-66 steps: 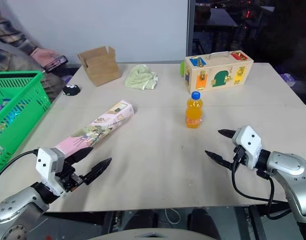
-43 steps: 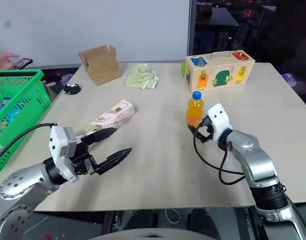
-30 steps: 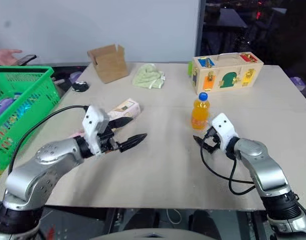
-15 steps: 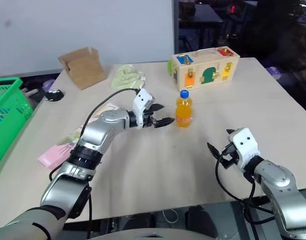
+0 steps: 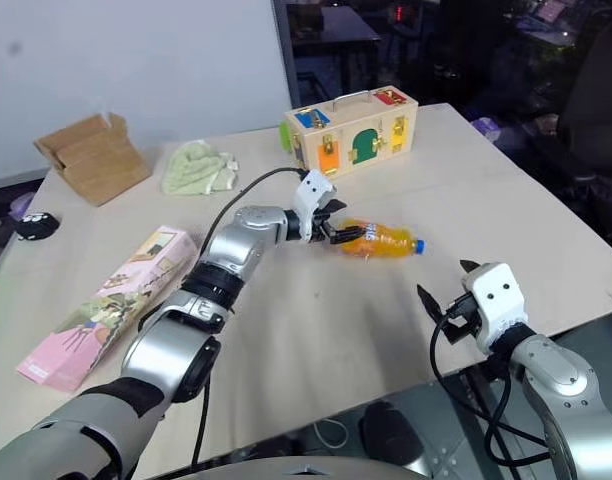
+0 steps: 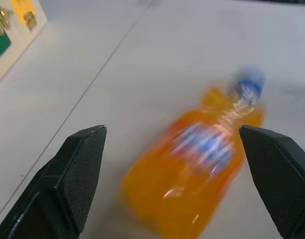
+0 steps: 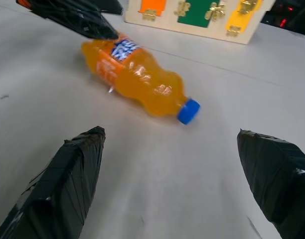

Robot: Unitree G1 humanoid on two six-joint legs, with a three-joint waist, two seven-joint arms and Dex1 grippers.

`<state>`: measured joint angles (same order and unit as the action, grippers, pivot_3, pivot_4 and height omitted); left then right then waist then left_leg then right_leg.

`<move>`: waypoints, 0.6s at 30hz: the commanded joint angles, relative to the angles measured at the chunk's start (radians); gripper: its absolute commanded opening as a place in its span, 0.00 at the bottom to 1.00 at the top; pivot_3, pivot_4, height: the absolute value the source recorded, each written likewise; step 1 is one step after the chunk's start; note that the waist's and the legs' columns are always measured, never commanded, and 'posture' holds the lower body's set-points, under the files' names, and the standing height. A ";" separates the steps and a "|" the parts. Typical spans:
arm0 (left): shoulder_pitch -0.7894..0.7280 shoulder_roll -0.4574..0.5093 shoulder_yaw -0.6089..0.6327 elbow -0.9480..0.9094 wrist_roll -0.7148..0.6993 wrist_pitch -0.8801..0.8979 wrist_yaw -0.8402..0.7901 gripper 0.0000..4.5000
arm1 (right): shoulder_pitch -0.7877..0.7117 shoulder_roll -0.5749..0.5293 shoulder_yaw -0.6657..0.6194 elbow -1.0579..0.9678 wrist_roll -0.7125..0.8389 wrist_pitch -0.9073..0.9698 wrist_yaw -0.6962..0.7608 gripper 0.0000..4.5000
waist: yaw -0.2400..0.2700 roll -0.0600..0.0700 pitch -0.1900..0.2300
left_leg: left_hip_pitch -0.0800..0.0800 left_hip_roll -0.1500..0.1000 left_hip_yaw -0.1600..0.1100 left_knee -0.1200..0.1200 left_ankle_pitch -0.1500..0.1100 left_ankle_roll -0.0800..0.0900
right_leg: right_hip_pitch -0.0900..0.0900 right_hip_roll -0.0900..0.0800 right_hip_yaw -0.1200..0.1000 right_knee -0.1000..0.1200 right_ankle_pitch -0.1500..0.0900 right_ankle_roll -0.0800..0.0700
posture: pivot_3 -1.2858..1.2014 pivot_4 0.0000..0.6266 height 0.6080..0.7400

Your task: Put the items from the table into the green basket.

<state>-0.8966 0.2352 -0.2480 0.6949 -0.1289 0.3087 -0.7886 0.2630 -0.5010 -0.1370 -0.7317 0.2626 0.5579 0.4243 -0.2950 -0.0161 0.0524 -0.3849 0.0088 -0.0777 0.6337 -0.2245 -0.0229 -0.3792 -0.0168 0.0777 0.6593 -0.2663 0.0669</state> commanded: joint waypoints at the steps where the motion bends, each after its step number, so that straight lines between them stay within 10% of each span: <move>1: -0.049 -0.016 -0.029 0.066 0.057 -0.104 -0.057 0.99 | -0.017 0.008 -0.033 -0.030 0.016 -0.018 -0.008 1.00 | -0.005 0.000 0.000 | 0.000 0.000 0.000 0.000 0.000 0.000 | 0.000 0.000 0.000 0.000 0.000 0.000 | 0.39 0.00 1.00; 18: -0.343 -0.050 -0.182 0.554 0.348 -0.430 -0.360 0.99 | 0.085 -0.056 -0.103 -0.091 0.104 0.028 0.081 1.00 | -0.036 -0.002 0.001 | -0.001 -0.002 -0.002 -0.001 0.000 0.001 | 0.000 -0.001 -0.001 0.000 -0.001 0.002 | 0.36 0.00 1.00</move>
<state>-1.2030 0.1986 -0.4155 1.2335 0.1846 -0.0899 -1.1539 0.3377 -0.5404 -0.1949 -0.7757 0.3425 0.5832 0.4798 -0.3314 -0.0176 0.0533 -0.3870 0.0065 -0.0806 0.6330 -0.2250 -0.0222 -0.3792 -0.0176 0.0773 0.6591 -0.2684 0.0704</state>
